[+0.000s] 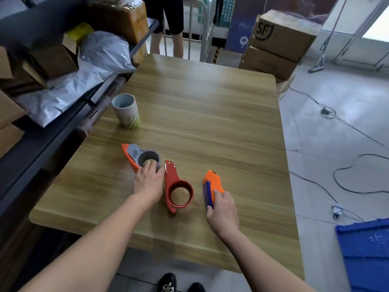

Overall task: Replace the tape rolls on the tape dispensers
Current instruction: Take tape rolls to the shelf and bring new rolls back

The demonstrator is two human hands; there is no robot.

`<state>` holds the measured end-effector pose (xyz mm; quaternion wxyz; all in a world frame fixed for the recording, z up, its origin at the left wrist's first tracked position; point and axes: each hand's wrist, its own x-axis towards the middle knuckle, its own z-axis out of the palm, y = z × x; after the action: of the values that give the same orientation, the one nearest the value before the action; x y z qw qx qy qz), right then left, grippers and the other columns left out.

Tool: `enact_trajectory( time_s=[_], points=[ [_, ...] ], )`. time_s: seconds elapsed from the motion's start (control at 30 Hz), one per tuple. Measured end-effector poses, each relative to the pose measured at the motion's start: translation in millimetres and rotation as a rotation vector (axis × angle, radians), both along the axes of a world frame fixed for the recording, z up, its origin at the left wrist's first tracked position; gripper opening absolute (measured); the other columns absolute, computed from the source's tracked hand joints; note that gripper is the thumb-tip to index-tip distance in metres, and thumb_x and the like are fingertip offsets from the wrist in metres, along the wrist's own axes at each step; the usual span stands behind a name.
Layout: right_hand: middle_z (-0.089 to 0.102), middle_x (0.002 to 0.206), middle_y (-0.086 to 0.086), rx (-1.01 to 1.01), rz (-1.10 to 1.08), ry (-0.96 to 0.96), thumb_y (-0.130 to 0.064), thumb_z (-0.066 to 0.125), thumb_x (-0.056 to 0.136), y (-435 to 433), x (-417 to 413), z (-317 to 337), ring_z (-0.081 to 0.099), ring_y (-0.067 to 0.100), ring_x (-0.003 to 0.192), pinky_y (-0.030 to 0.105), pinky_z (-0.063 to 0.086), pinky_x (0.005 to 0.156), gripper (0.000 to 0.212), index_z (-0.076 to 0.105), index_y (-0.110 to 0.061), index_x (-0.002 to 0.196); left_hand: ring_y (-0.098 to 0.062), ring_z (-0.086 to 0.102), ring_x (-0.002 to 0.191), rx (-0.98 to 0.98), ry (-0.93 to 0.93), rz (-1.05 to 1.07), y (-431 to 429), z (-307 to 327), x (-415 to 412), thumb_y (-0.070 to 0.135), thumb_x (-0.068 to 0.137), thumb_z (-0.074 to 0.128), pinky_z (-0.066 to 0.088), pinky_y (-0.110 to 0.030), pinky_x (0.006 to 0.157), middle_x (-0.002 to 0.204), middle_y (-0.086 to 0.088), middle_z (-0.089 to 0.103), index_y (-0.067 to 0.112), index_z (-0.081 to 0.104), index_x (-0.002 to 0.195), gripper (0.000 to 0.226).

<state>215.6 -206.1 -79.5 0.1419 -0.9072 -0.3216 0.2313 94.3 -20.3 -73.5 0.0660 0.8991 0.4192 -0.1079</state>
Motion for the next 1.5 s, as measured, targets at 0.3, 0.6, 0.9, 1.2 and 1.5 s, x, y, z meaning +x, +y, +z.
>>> enact_trajectory(
  time_s=[0.3, 0.6, 0.9, 1.2, 1.5],
  points=[
    [0.052, 0.114, 0.001, 0.054, 0.266, -0.072, -0.030, 0.056, 0.091, 21.6, -20.2, -2.6, 0.048, 0.021, 0.114, 0.033, 0.045, 0.092, 0.039, 0.057, -0.035, 0.130, -0.022, 0.045, 0.124, -0.013, 0.134, -0.044, 14.7, -4.9, -17.2, 0.021, 0.088, 0.047, 0.016, -0.047, 0.116, 0.125, -0.003, 0.053, 0.025, 0.053, 0.121, 0.034],
    [0.055, 0.110, -0.001, -0.003, 0.265, -0.094, -0.028, 0.057, 0.090, 35.1, -36.4, -4.0, 0.050, 0.020, 0.112, 0.030, 0.046, 0.086, 0.029, 0.067, -0.027, 0.118, -0.020, 0.059, 0.109, 0.046, 0.309, -0.170, 15.7, 11.0, -53.8, 0.025, 0.080, 0.049, 0.012, -0.043, 0.117, 0.103, 0.002, 0.069, 0.021, 0.067, 0.100, 0.028],
    [0.058, 0.112, 0.000, 0.066, 0.297, -0.162, -0.026, 0.051, 0.089, 54.5, -50.8, 30.8, 0.054, 0.022, 0.108, 0.031, 0.047, 0.082, 0.028, 0.066, -0.022, 0.112, -0.026, 0.057, 0.110, 0.033, 0.176, -0.174, 18.2, 41.7, -77.5, 0.039, 0.091, 0.045, 0.044, -0.033, 0.087, 0.114, -0.003, 0.063, 0.019, 0.065, 0.105, 0.032],
    [0.055, 0.126, 0.003, 0.056, 0.465, -0.175, -0.026, 0.050, 0.090, 80.5, -61.6, 77.2, 0.050, 0.027, 0.117, 0.035, 0.046, 0.090, 0.037, 0.057, -0.022, 0.126, -0.025, 0.054, 0.115, 0.145, 0.117, -0.054, 15.5, 87.9, -109.9, 0.042, 0.091, 0.050, 0.044, -0.035, 0.091, 0.119, -0.004, 0.059, 0.017, 0.060, 0.115, 0.036],
    [0.059, 0.120, 0.006, 0.018, 0.818, -0.299, -0.034, 0.056, 0.089, 85.9, -91.1, 129.4, 0.054, 0.028, 0.113, 0.037, 0.048, 0.092, 0.035, 0.058, -0.026, 0.122, -0.022, 0.055, 0.107, 0.233, 0.059, 0.189, -41.4, 132.7, -165.9, 0.040, 0.092, 0.051, 0.043, -0.034, 0.089, 0.113, -0.002, 0.060, 0.018, 0.057, 0.109, 0.028]
  ],
)
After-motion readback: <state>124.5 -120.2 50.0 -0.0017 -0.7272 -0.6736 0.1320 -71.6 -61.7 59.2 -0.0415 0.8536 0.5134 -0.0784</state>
